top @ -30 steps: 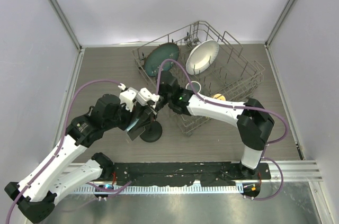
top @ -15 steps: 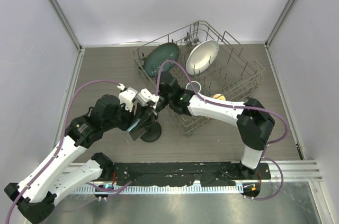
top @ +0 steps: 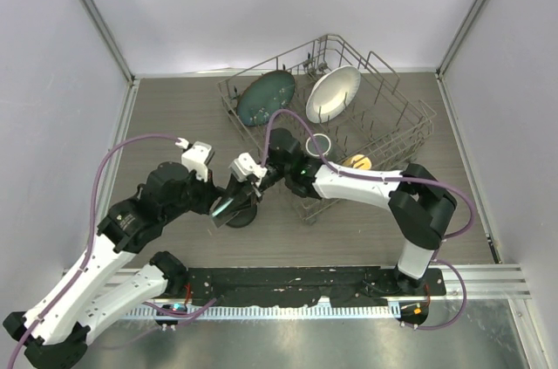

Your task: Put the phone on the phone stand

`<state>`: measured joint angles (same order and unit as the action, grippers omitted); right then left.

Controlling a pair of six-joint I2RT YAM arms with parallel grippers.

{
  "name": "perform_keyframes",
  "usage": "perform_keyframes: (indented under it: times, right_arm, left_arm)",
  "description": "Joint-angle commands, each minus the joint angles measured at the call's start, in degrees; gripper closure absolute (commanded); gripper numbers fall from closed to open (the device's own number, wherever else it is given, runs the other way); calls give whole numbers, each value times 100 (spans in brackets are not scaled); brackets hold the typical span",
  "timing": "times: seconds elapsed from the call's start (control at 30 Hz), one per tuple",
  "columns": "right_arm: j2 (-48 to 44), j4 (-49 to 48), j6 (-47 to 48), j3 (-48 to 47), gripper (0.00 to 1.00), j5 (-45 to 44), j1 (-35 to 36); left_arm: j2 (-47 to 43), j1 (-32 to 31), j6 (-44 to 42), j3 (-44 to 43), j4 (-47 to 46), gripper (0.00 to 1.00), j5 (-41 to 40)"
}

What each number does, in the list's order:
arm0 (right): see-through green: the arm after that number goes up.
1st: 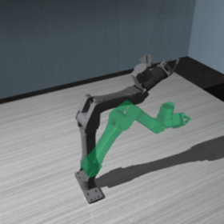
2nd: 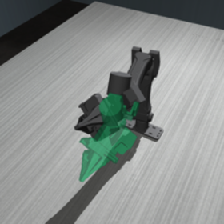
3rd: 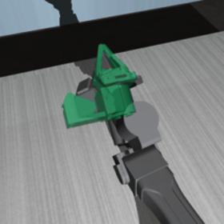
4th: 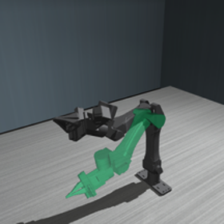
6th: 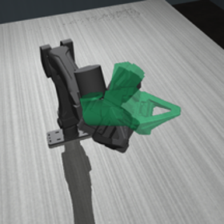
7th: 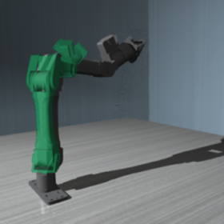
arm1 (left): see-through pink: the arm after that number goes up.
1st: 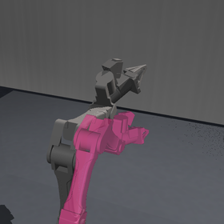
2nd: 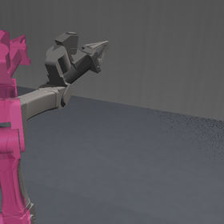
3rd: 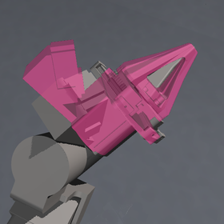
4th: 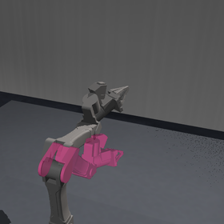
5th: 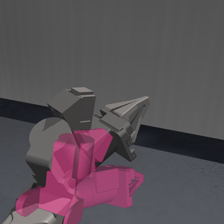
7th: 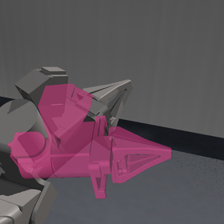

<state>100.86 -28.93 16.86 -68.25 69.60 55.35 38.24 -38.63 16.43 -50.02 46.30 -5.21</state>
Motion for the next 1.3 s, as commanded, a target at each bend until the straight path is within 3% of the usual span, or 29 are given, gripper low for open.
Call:
perform_keyframes:
  times: [0.0, 0.17, 0.33, 0.6, 0.67, 0.77, 0.93, 1.13, 1.27]
  right_arm:
    - [-242, -928, -806, 250, 99, -1853, -569]
    - [-277, -1142, -1439, 224, 99, -2556, -631]
    - [-733, -675, -1615, 680, 99, -3488, -736]
    - [-2033, -299, -2047, 1875, 100, -6340, -614]
    - [-2158, -368, -2169, 2043, 100, -6354, -622]
    - [-2141, -394, -2143, 2088, 100, -5390, -631]
    - [-1982, 580, -1784, 1587, 100, -5764, -500]
    - [-1588, 1229, -1423, 850, 100, -6142, 133]
    - [-1192, 2548, -1053, -248, 100, -8201, 731]
  left_arm:
    - [-370, -74, 230, -166, -236, 100, -164]
    - [-159, -74, 290, -201, -201, 100, -199]
    - [-281, -74, 493, -184, -60, 100, -910]
    - [-747, -74, 731, -149, 89, 100, -1772]
    - [-835, -74, 704, -122, 37, 100, -1764]
    - [-792, -74, 590, -148, 19, 100, -1607]
    - [-835, -74, 598, -140, 10, 100, -1412]
    - [-678, -74, 660, -166, 28, 100, -1377]
    - [-695, -74, 879, -210, 107, 100, -1561]
